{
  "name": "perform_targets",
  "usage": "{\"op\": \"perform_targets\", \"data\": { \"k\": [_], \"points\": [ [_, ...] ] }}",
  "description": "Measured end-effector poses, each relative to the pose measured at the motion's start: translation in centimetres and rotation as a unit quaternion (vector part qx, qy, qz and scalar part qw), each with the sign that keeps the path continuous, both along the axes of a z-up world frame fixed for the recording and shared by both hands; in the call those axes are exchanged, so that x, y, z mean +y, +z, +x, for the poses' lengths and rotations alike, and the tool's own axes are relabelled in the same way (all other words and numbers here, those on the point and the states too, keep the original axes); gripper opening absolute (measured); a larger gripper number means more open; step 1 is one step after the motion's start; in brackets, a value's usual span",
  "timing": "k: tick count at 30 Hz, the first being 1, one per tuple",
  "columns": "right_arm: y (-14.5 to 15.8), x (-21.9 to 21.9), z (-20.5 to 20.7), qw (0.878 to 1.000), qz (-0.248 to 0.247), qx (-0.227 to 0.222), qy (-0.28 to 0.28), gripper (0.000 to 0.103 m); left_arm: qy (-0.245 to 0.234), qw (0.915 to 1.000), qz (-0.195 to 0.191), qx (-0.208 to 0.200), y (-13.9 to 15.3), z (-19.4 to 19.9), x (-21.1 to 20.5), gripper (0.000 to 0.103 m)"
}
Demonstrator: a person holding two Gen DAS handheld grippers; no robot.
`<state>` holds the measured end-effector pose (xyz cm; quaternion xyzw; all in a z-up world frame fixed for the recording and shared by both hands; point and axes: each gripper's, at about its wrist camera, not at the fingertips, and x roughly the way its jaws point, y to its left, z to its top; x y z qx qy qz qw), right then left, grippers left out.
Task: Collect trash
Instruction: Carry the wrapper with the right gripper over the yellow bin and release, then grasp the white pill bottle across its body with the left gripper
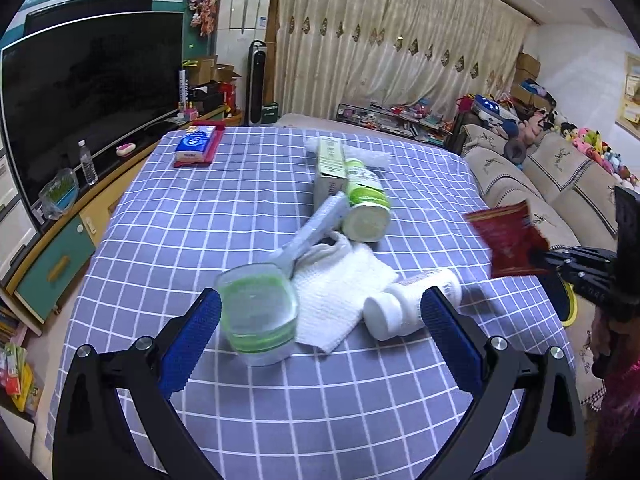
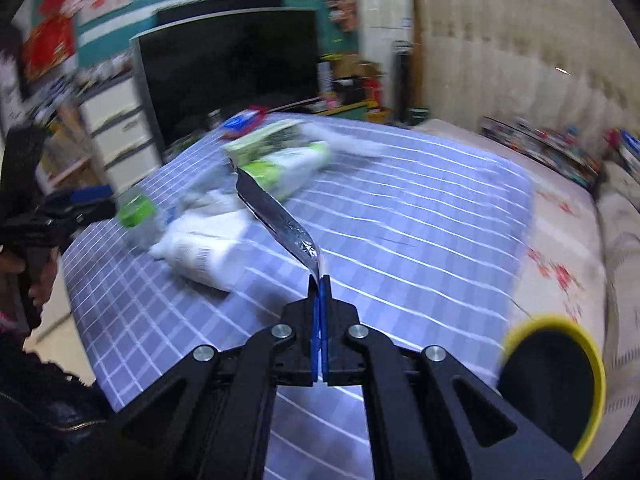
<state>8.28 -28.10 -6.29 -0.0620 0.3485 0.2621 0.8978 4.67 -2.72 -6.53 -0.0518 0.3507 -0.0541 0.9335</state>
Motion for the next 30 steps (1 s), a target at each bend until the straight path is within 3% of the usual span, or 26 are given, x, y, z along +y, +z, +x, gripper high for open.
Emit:
{"op": "perform_targets", "data": {
  "k": [4, 11, 17, 22, 24, 26, 27, 28, 30],
  "points": [
    [0.0, -6.5, -0.6, 0.994, 0.022, -0.001, -0.107, 0.000, -0.016, 0.9999, 0.002, -0.001, 0.0, 0.2, -1.2, 0.098],
    [-2.9, -16.1, -0.2, 0.959, 0.007, 0.043, -0.280, 0.001, -0.038, 0.9992, 0.012, 0.001, 0.1, 0.8, -3.5, 0.098],
    [-7.2, -20.1, 1.9, 0.933, -0.004, 0.102, -0.345, 0.001, -0.051, 0.9985, 0.018, 0.006, 0.0, 1.5, -4.9, 0.098],
    [-9.6, -21.9, 3.5, 0.918, -0.004, 0.133, -0.373, 0.004, -0.060, 0.9979, 0.024, 0.009, -0.2, 1.8, -5.8, 0.098],
    [-10.2, -22.1, 4.0, 0.914, -0.005, 0.141, -0.381, 0.011, -0.062, 0.9977, 0.025, 0.011, -0.3, 1.9, -6.1, 0.098],
    [-10.5, -22.3, 4.2, 0.911, -0.004, 0.146, -0.386, 0.025, -0.064, 0.9975, 0.026, 0.012, -0.5, 2.1, -6.3, 0.098],
    [-10.5, -22.2, 4.1, 0.910, -0.004, 0.146, -0.387, 0.041, -0.066, 0.9974, 0.026, 0.014, -0.6, 2.2, -6.4, 0.098],
    [-10.4, -22.2, 4.0, 0.910, -0.005, 0.141, -0.390, 0.050, -0.067, 0.9973, 0.026, 0.014, -0.7, 2.3, -6.5, 0.098],
    [-9.9, -22.1, 3.7, 0.908, -0.014, 0.132, -0.398, 0.051, -0.071, 0.9970, 0.029, 0.016, -0.9, 2.5, -6.7, 0.098]
  ]
}}
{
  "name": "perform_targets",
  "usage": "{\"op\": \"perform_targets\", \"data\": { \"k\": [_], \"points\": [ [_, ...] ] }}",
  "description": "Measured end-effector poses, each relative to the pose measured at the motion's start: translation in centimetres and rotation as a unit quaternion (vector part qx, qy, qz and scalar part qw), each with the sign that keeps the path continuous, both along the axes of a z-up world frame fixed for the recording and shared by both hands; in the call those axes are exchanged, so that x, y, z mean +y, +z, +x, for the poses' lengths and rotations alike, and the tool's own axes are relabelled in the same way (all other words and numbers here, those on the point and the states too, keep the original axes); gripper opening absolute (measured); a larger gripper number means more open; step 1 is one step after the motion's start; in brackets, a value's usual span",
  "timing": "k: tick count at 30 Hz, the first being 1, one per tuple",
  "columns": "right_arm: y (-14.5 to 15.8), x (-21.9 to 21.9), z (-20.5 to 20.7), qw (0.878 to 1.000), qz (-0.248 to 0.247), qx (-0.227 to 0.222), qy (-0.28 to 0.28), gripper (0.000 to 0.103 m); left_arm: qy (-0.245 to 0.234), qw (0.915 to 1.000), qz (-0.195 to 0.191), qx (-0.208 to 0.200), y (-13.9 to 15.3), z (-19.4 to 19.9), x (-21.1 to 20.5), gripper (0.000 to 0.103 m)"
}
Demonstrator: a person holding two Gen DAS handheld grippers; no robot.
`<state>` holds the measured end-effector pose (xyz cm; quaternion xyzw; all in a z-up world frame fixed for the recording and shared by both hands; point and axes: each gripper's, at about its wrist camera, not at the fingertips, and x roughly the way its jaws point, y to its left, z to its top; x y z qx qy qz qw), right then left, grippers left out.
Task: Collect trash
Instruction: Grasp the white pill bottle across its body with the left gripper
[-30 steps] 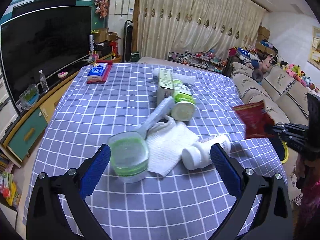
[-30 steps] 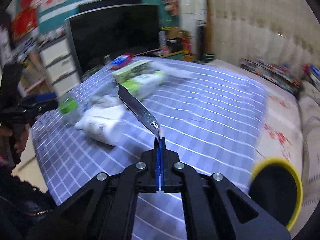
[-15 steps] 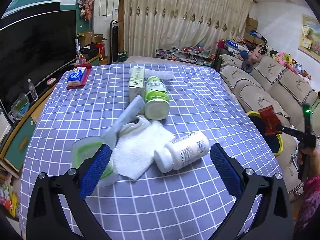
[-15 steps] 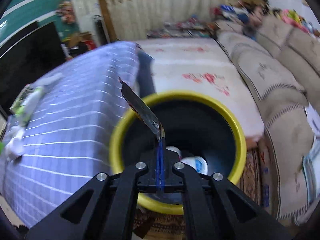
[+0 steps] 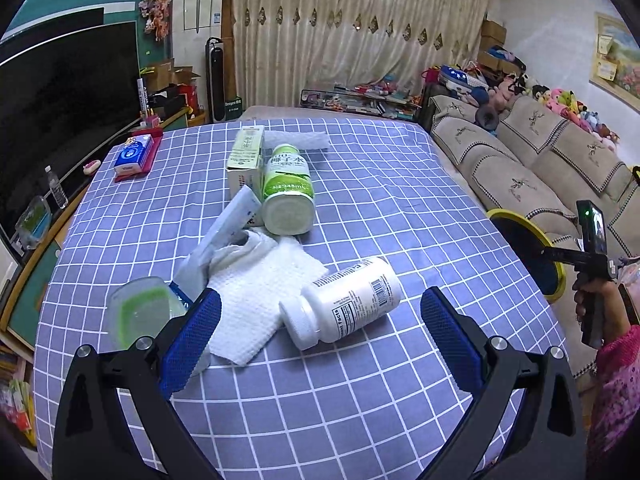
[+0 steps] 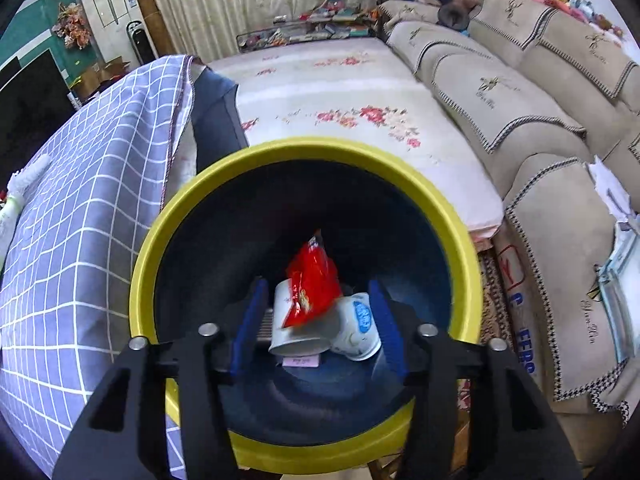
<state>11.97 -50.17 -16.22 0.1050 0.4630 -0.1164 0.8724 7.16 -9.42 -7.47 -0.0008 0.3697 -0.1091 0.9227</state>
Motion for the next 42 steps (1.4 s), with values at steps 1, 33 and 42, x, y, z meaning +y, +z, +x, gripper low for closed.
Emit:
{"op": "perform_targets", "data": {
  "k": [1, 33, 42],
  "points": [
    [0.2, 0.0, -0.2, 1.000, 0.000, -0.002, -0.001, 0.051, -0.002, 1.0000, 0.001, 0.001, -0.1, 0.2, -0.1, 0.098],
    [2.0, 4.6, -0.9, 0.997, 0.005, -0.039, 0.063, 0.056, 0.044, 0.9952, 0.026, 0.084, -5.6, 6.3, -4.7, 0.098],
    [1.3, 4.5, -1.1, 0.997, 0.008, -0.034, 0.064, 0.056, 0.046, 0.9943, 0.029, 0.092, -6.5, 7.0, -4.9, 0.090]
  ]
}}
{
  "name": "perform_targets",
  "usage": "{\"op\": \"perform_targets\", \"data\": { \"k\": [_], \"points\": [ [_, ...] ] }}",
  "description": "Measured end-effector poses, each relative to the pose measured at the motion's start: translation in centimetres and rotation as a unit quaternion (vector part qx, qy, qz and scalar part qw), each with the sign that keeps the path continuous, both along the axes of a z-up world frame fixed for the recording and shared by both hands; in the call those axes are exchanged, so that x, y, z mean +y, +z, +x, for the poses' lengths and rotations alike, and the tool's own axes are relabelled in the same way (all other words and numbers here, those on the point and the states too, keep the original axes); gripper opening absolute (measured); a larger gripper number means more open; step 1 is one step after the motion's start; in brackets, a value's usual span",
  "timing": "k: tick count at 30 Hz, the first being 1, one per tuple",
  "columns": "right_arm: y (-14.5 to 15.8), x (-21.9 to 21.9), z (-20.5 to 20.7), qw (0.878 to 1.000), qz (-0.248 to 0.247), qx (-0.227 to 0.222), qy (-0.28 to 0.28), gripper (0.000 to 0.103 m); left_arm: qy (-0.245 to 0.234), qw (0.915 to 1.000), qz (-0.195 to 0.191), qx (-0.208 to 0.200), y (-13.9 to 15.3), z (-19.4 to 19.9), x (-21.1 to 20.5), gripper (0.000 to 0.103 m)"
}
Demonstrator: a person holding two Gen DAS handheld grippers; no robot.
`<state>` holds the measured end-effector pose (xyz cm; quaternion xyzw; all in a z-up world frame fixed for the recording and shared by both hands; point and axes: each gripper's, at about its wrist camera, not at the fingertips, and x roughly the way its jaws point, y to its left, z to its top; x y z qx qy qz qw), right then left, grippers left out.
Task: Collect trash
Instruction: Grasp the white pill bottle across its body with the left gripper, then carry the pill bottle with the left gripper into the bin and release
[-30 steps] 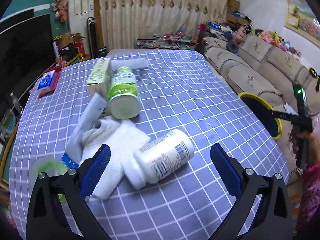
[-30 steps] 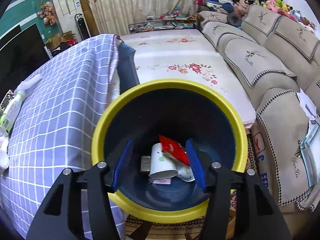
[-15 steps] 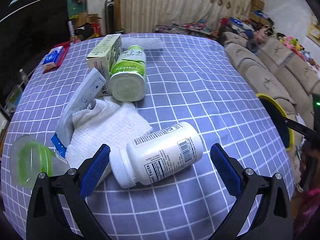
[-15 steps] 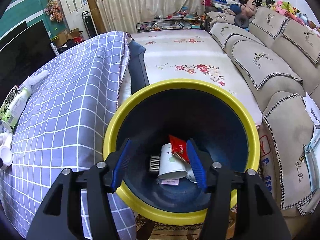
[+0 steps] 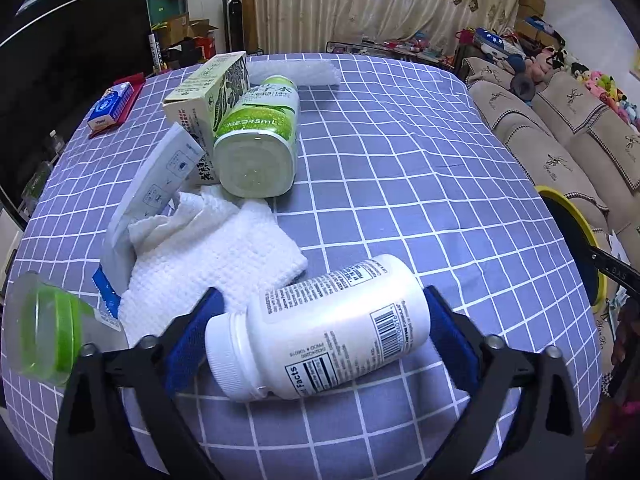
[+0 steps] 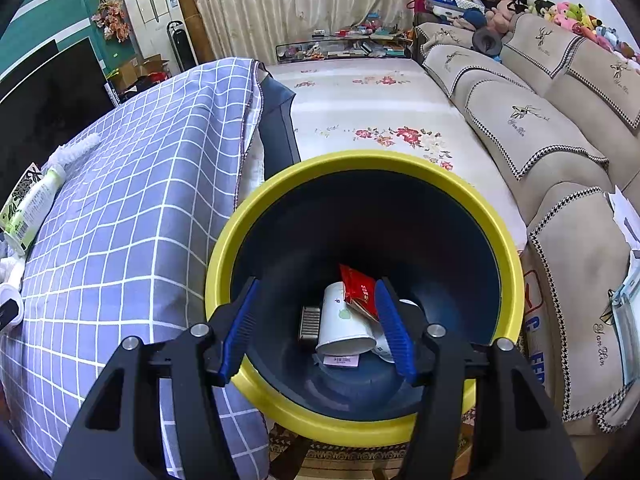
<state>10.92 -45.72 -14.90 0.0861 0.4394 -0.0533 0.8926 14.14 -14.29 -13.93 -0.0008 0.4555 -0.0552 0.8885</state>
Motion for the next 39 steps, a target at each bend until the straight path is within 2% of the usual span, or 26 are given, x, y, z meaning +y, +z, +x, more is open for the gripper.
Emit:
{"op": "perform_targets", "data": {
  "k": [5, 11, 20, 23, 29, 33, 36, 38, 39],
  "points": [
    [-0.1, 0.0, -0.1, 1.000, 0.000, 0.000, -0.001, 0.056, -0.016, 0.9999, -0.003, -0.005, 0.6, -0.4, 0.2, 0.090],
    [0.2, 0.1, -0.4, 1.000, -0.001, -0.008, 0.000, 0.056, -0.036, 0.9989, -0.009, -0.029, 2.8, -1.7, -0.3, 0.090],
    [2.5, -0.8, -3.3, 0.999, -0.010, -0.035, -0.016, 0.056, -0.114, 0.9924, -0.019, -0.041, 4.6, -1.5, -5.6, 0.090],
    [3.4, -1.9, -5.3, 0.998, -0.013, -0.050, -0.031, 0.056, -0.148, 0.9876, -0.016, -0.049, 5.1, -1.2, -8.6, 0.090],
    [4.9, -5.3, -9.3, 0.994, -0.017, -0.075, -0.079, 0.056, -0.229, 0.9719, -0.017, -0.053, 5.7, -0.1, -16.3, 0.090],
    [5.1, -7.6, -11.3, 0.991, -0.019, -0.080, -0.108, 0.056, -0.291, 0.9548, -0.008, -0.059, 5.6, 0.2, -22.7, 0.090],
    [5.0, -8.9, -12.5, 0.989, -0.018, -0.081, -0.126, 0.056, -0.324, 0.9452, -0.011, -0.036, 4.7, 0.9, -26.9, 0.090],
    [4.7, -9.8, -13.2, 0.987, -0.016, -0.081, -0.136, 0.056, -0.341, 0.9398, -0.002, -0.025, 3.8, 1.3, -29.3, 0.090],
    [4.6, -10.0, -13.4, 0.987, -0.014, -0.080, -0.140, 0.056, -0.355, 0.9345, 0.009, -0.022, 3.2, 1.5, -31.0, 0.090]
  ]
}}
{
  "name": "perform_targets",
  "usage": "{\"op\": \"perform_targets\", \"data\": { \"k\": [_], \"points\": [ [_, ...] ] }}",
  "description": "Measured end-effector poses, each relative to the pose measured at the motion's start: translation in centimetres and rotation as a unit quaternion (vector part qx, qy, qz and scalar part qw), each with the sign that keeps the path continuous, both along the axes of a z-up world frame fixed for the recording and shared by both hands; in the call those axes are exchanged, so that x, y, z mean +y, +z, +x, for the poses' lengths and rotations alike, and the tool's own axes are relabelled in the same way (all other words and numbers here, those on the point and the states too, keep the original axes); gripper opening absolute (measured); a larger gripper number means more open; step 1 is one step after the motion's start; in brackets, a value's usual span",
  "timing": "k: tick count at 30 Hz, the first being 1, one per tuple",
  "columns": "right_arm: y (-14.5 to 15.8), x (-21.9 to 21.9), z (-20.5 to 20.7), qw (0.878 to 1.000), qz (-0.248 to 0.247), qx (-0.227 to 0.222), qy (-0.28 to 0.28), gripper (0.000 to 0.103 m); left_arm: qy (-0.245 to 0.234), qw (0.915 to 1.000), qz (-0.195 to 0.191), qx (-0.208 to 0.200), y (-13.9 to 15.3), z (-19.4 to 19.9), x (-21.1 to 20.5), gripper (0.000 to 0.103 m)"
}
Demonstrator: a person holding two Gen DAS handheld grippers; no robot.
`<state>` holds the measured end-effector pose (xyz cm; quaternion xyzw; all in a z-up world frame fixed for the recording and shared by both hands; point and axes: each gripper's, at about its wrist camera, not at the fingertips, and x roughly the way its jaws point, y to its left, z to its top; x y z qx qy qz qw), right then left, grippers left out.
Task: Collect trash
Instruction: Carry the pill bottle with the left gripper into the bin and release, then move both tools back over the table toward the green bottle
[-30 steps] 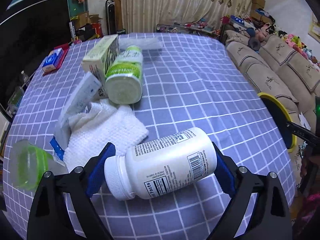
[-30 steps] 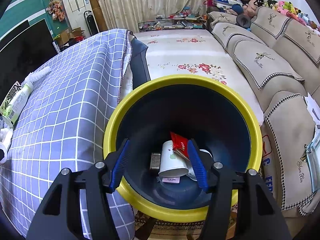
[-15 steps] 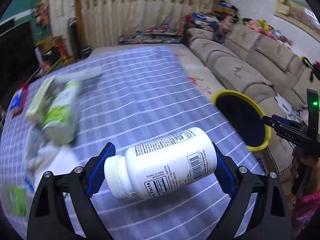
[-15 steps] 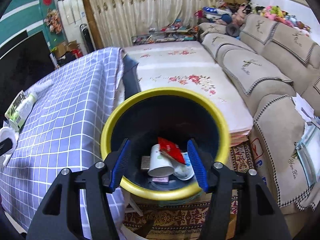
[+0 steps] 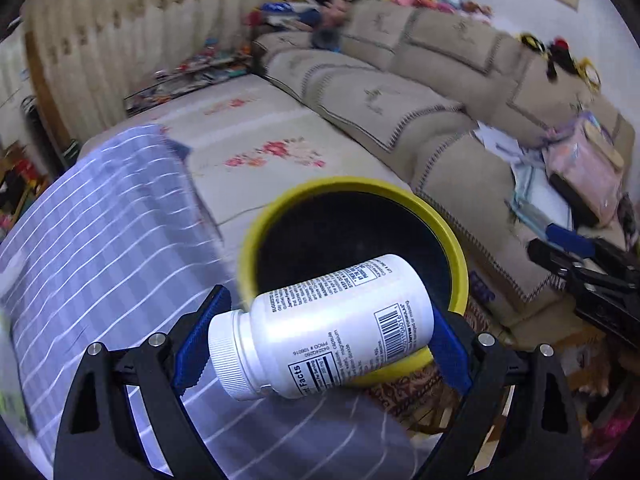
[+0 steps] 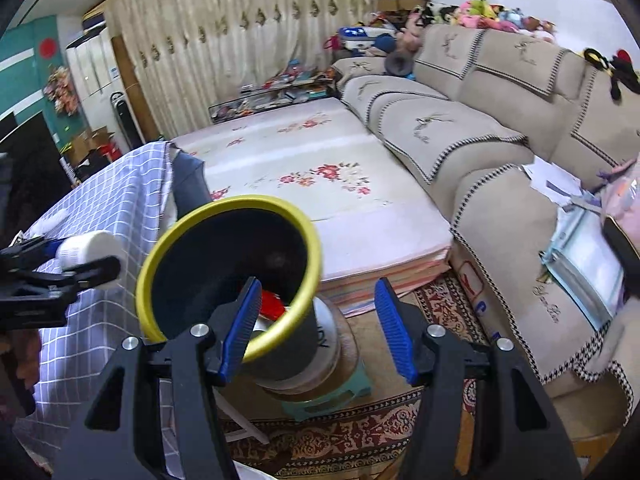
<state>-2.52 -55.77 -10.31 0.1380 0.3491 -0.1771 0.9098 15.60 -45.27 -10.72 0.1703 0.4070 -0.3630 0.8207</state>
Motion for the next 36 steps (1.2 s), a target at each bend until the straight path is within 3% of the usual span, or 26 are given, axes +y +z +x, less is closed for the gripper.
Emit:
{"op": "perform_targets", "data": {
  "k": [5, 12, 22, 29, 36],
  "points": [
    [-0.8, -1.4, -0.9, 1.000, 0.011, 0.006, -0.018, 0.056, -0.015, 0.9993, 0.033, 0.008, -2.4, 1.4, -4.5, 0.090],
    [-1.0, -2.2, -1.6, 0.999, 0.016, 0.008, -0.027, 0.056, -0.006, 0.9977, 0.061, 0.030, -5.5, 3.9, -6.9, 0.090],
    [-0.5, -1.2, -1.3, 1.000, 0.013, 0.006, -0.023, 0.056, -0.005, 0.9986, 0.052, 0.013, -4.4, 3.9, -6.8, 0.097],
    [-0.1, -0.2, -0.9, 1.000, 0.013, 0.004, -0.010, 0.059, 0.025, 0.9997, 0.000, -0.002, -0.7, 1.8, -1.3, 0.097],
    [0.7, 4.4, 2.3, 0.998, 0.013, 0.001, 0.055, 0.059, 0.082, 0.9947, -0.044, -0.043, 3.6, -2.2, 10.2, 0.098]
  ]
}}
